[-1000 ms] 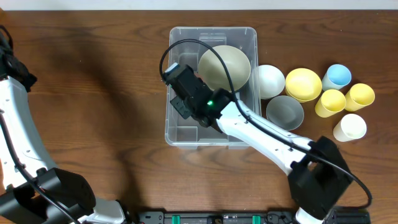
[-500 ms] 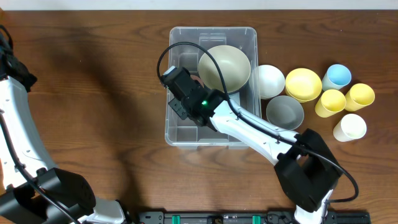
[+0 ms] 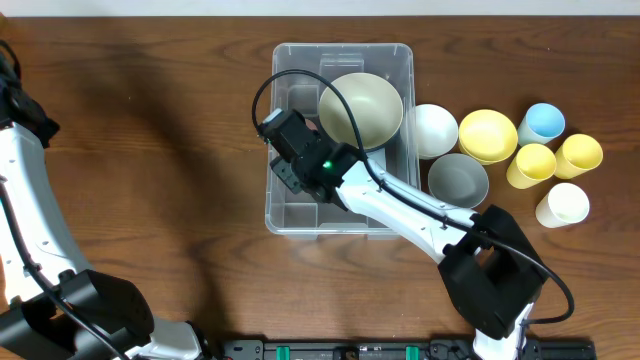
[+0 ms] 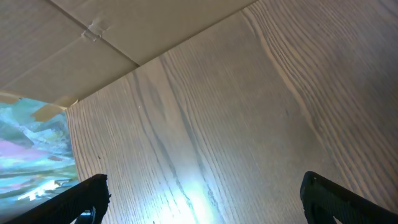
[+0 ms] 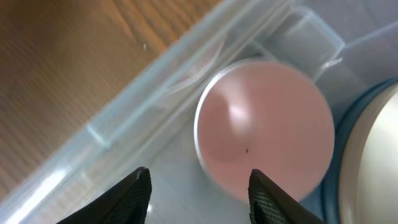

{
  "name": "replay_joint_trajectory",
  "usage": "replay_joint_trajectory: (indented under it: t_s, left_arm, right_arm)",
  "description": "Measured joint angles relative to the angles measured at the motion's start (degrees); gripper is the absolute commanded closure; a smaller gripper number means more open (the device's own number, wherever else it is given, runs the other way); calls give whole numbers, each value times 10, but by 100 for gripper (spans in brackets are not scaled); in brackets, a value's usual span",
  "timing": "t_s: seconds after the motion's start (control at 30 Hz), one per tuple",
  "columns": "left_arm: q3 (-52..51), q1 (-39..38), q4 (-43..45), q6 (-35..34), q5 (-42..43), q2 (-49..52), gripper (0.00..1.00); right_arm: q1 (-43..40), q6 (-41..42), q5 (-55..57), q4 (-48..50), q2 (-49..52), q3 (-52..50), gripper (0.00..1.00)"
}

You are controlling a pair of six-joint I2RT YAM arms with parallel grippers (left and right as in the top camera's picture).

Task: Pack container
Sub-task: 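Carry the pink cup left and lower it into the container, then release the pink cup and move the right gripper to the white cup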

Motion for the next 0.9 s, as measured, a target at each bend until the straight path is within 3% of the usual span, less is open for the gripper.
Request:
replay_joint_trajectory:
  t_s: [0.17, 0.37, 0.7, 0.9]
  left_arm:
    - [0, 0, 0, 0, 0, 0, 2]
    - [0, 0, 0, 0, 0, 0, 2]
    - [0, 0, 0, 0, 0, 0, 2]
    - [0, 0, 0, 0, 0, 0, 2]
  right_arm:
    - [-3, 9, 5, -112, -19, 50, 48]
    - [-56, 57, 28, -231, -127, 96, 46]
    - [-322, 141, 41, -419, -245, 105, 41]
    - [-517, 163, 18, -443, -246, 91, 39]
